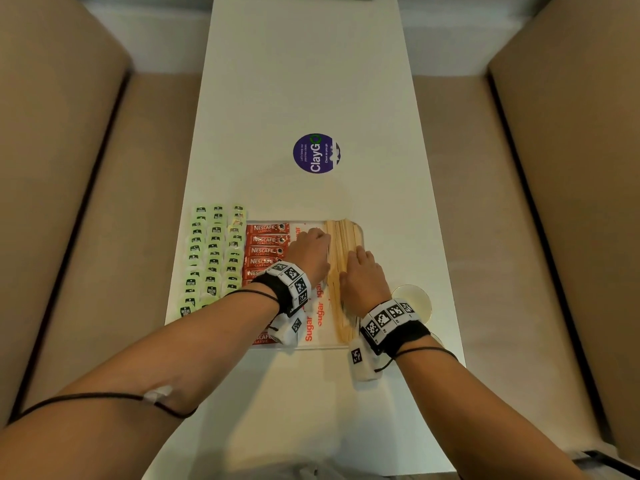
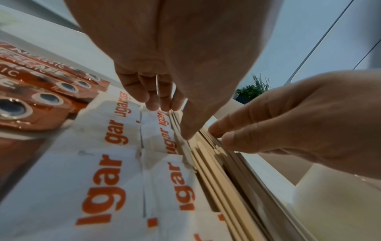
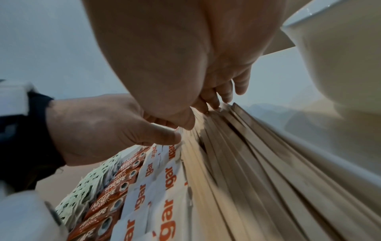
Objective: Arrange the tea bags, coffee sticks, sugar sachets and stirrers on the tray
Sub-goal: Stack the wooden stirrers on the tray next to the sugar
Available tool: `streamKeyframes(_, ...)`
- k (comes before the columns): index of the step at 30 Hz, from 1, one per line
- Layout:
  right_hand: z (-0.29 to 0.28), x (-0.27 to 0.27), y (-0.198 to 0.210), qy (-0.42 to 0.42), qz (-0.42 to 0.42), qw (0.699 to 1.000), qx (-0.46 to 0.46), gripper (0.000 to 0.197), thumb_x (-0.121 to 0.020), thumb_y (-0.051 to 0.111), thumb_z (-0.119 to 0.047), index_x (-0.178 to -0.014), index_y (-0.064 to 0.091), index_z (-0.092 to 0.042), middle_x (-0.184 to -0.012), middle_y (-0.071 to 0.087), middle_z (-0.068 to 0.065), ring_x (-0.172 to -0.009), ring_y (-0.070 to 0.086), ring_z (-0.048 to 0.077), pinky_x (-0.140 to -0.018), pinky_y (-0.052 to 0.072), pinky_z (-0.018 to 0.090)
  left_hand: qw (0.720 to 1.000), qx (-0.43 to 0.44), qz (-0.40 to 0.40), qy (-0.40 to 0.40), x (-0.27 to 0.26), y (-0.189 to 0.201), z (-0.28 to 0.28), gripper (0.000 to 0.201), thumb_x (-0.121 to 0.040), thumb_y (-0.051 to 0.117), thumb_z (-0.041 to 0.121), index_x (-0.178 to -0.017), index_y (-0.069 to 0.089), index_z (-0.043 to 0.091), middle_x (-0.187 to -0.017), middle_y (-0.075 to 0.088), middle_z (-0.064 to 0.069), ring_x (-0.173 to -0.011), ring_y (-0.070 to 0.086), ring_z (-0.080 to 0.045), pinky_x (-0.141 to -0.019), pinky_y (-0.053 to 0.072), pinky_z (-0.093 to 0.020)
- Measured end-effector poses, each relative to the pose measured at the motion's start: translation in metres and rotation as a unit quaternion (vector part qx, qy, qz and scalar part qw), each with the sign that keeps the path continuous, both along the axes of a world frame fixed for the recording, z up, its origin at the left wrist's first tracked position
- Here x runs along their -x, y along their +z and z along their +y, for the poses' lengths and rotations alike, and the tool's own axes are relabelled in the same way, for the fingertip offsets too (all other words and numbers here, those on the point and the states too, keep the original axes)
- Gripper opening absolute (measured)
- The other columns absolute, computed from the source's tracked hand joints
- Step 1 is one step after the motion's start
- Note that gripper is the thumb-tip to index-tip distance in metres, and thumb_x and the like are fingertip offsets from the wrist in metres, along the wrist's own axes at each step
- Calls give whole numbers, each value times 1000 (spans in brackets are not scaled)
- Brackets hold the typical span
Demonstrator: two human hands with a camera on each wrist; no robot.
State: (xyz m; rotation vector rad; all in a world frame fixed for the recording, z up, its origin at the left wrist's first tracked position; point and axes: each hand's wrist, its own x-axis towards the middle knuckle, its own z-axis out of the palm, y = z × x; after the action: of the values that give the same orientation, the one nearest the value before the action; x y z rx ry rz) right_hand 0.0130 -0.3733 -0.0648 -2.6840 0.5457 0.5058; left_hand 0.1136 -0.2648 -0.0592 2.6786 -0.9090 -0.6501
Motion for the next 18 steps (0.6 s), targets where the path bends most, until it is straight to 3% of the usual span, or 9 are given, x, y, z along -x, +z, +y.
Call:
streamKeyframes(6,-3,-1,6,-12,-10,999,-30,39,-104,42,-23,-139,43,-6,-155,35,13,-134,38,29,-110,38,43,1000,8,1,-4,2,2,0,48,-87,64,6,-134,52,9,-142,46,-9,-126,45,-29,-102,45,-42)
streamKeyframes(11,-4,7,19,-34,-17,996,-85,40,-105,40,-20,-142,41,-7,-162,27,11,-141,35,27,-111,39,42,999,34,8,15,2,4,7,56,-88,60,3,-142,48,10,-146,44,-11,-131,43,-29,-107,43,-43)
streamKeyframes(18,7,30,30,-48,-28,991,-121,51,-108,40,-26,-155,29,-11,-167,19,7,-152,24,23,-117,32,38,996,79,12,41,14,9,34,55,-95,61,18,-146,43,9,-146,44,-10,-134,42,-26,-112,38,-36)
